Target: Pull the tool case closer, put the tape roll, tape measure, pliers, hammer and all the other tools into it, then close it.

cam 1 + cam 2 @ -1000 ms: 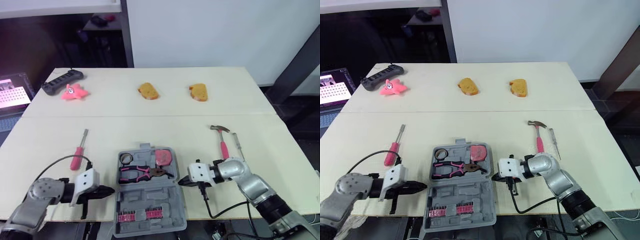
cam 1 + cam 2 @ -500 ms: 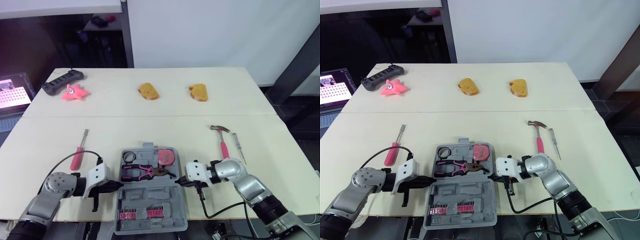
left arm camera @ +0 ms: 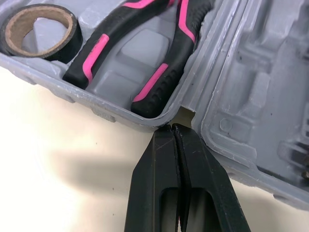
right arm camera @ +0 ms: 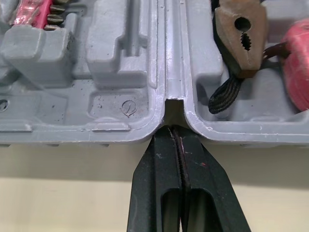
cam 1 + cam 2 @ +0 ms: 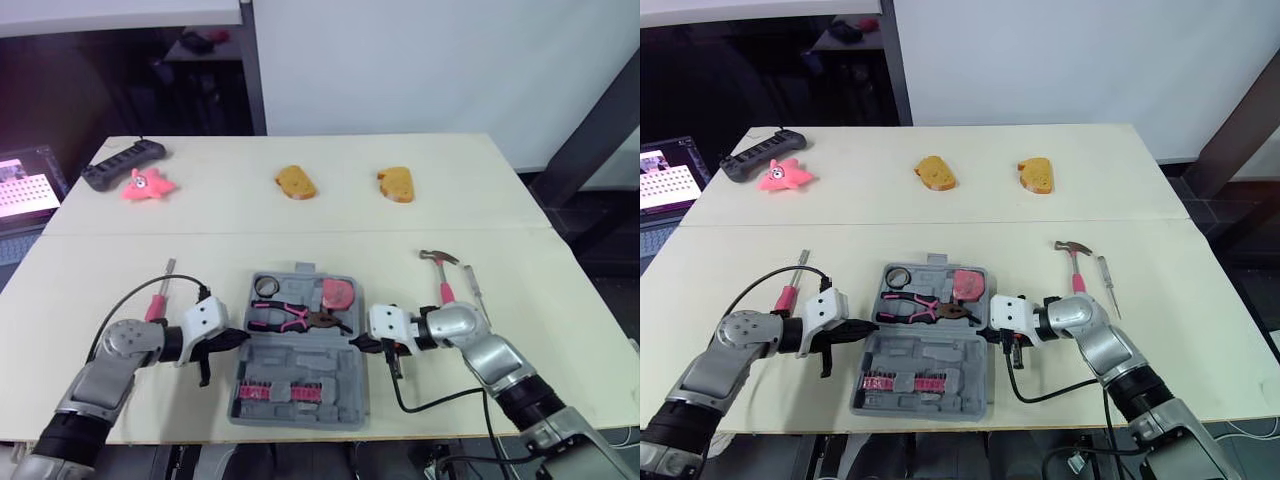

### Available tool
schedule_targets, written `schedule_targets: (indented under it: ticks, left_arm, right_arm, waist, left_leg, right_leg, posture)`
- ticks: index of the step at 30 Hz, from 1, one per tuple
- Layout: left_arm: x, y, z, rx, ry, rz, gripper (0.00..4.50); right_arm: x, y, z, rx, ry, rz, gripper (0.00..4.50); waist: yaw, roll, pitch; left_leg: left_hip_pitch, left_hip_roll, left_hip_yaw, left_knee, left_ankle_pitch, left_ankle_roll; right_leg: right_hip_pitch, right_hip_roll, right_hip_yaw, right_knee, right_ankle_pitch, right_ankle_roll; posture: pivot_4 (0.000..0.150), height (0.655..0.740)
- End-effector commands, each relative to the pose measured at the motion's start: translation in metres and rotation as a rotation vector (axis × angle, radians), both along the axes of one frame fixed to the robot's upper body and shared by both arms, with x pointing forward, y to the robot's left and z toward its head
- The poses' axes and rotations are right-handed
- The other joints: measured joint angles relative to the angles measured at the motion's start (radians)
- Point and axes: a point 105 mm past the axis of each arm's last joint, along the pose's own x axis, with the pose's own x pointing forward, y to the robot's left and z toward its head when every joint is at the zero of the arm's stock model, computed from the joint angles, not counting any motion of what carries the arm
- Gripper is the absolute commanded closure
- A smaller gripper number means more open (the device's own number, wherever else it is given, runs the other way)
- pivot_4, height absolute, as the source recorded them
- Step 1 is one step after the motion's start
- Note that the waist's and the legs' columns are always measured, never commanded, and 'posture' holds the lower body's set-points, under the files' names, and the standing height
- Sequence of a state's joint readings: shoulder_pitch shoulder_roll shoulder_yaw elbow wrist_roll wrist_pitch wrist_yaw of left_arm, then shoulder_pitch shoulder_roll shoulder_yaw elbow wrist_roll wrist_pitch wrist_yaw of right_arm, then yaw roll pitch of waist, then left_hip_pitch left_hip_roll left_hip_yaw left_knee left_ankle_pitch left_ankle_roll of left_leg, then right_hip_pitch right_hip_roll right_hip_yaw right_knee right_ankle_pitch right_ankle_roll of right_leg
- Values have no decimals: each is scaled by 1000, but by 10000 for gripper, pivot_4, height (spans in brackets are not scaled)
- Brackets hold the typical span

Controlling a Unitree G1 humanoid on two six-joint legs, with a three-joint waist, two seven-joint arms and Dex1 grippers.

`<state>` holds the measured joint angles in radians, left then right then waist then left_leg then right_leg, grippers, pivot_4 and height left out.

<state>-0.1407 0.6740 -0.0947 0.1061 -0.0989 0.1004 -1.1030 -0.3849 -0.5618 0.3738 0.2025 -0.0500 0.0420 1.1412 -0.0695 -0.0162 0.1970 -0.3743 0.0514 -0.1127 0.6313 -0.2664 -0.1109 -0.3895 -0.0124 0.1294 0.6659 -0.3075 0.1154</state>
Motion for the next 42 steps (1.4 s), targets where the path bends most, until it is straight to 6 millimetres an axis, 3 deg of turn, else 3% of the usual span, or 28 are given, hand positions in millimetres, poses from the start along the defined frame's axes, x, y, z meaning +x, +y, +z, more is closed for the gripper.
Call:
schedule_targets:
  ticks: [1,13,17,26,42]
  left_arm:
    - [4,-24,9,-38,-62,-72,44466]
    - [21,-22,4,-17,-115,21,44466]
    - [20,-18,5,-10,-116,27,44466]
    - [10,-8,3,2,-95,26,44466]
    - [8,-6,7,-12,-74,8,44466]
  right_arm:
    - [15,6,8,19,-66,-38,45000]
    - [21,6,-1,8,-70,-67,45000]
    - [19,7,-2,1,-73,-58,45000]
    - [21,-19,1,-78,-94,-62,45000]
    - [20,-16,13,-93,-114,-3,45000]
  waist:
    - [0,0,0]
    - [2,0,-1]
    - [1,0,-1]
    - [5,0,-1]
    - [2,0,-1]
  left_leg:
    - [0,0,0,0,0,0]
    - [1,0,-1,0,0,0]
    - [1,0,-1,0,0,0]
    - [1,0,-1,0,0,0]
    - [0,-1,-1,-1,0,0]
  right_leg:
    - [0,0,0,0,0,0]
    - [2,0,0,0,0,0]
    - [2,0,0,0,0,0]
    - [1,0,0,0,0,0]
    - [1,0,0,0,0,0]
  posture:
    - [1500,7400]
    - [1500,7400]
    - [1500,7400]
    - [1500,7400]
    - [1500,7400]
